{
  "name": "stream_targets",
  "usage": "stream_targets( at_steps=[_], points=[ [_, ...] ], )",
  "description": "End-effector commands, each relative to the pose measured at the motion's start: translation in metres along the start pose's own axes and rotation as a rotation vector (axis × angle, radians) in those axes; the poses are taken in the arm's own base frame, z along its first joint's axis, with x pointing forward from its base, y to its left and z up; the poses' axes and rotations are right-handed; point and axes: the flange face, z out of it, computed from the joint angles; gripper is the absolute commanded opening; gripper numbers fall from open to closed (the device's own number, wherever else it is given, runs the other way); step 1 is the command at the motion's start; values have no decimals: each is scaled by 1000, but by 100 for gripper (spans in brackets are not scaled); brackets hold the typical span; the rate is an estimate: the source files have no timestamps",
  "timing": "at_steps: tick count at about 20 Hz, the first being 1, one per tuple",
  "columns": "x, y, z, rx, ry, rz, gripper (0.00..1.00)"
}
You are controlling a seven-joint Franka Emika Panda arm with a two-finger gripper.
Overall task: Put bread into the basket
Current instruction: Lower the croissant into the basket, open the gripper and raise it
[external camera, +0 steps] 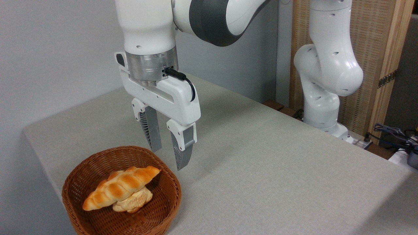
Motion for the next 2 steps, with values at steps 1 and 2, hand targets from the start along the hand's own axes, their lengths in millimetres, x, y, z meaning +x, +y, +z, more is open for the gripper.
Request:
stream_targets(
  at_steps=[1,2],
  points=[
    [-14,-12,-6,2,-3,-13,100],
    [-13,-11,-6,3,-4,-11,100]
  ],
)
